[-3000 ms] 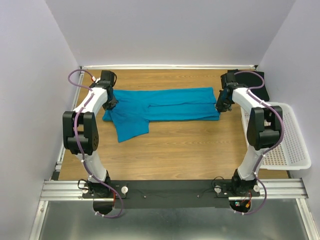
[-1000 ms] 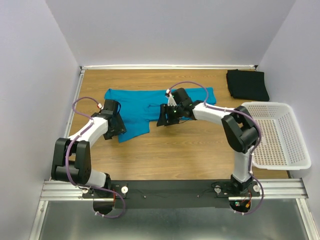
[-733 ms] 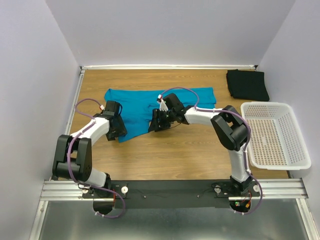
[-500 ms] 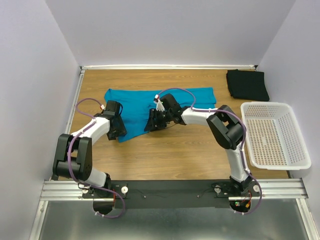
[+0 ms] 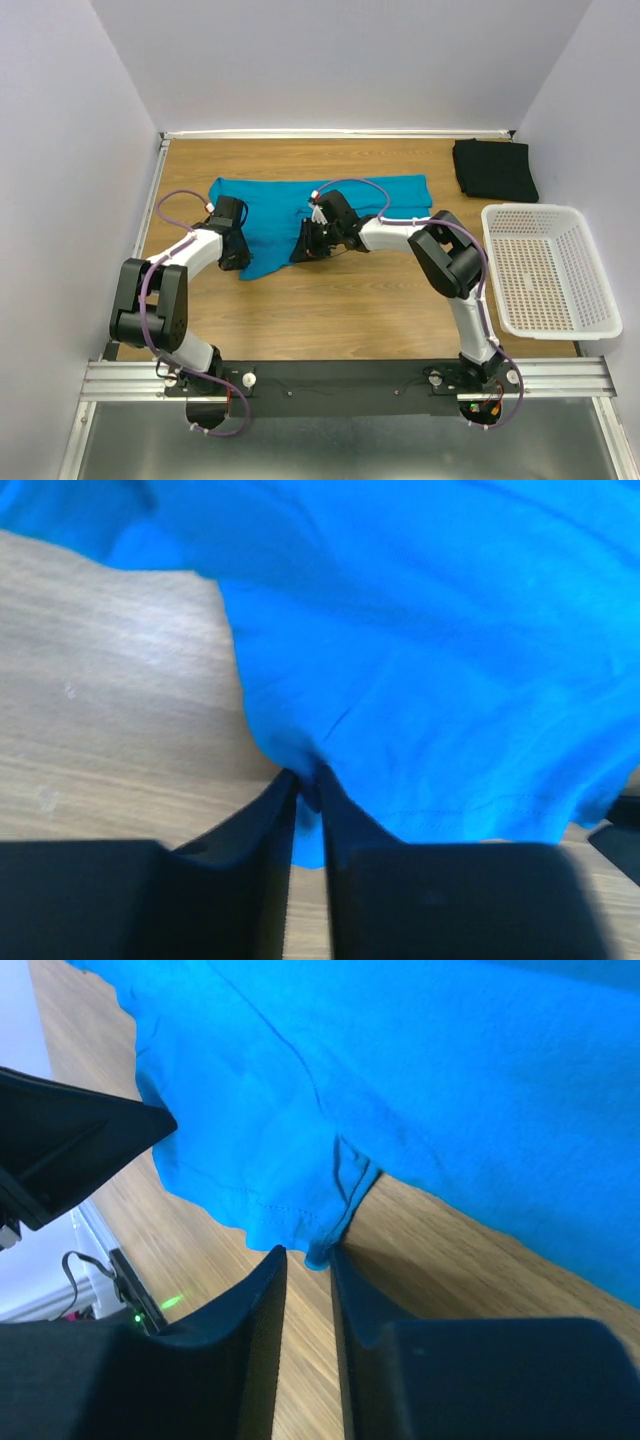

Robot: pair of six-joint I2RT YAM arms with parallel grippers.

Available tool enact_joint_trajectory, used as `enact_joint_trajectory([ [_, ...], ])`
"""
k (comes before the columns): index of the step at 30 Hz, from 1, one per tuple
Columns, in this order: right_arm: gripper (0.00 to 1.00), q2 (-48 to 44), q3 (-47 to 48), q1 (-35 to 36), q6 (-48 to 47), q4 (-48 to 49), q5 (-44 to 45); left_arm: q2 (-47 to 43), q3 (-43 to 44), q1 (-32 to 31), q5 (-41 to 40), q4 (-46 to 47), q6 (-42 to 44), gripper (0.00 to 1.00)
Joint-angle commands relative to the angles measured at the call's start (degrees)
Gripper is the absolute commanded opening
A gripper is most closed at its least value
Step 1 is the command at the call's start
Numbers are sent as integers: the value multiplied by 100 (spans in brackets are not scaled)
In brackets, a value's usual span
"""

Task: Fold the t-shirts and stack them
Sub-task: Fold the tshirt

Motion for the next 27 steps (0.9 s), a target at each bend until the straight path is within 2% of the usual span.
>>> enact_joint_trajectory([
  [1, 30, 468, -121, 55, 52, -365, 635, 311, -152, -57, 335, 35, 23, 14],
  [5, 19, 539, -94, 55, 105, -435, 749, 215, -73, -57, 344, 44, 41, 5],
  [10, 1, 513, -24, 63, 87, -444, 741, -49, 243, -57, 169, -61, 50, 2],
  [15, 1, 250, 248, 55, -79, -453, 890, 73, 1077, -57, -271, -140, 172, 2],
  [23, 1, 56, 749, -68, -141, -462, 1469, 1021, 2719, -57, -605, -193, 392, 2],
  [27, 0, 108, 1021, -200, -220, -462, 1576, 1392, 3266, -57, -755, -88, 612, 2],
])
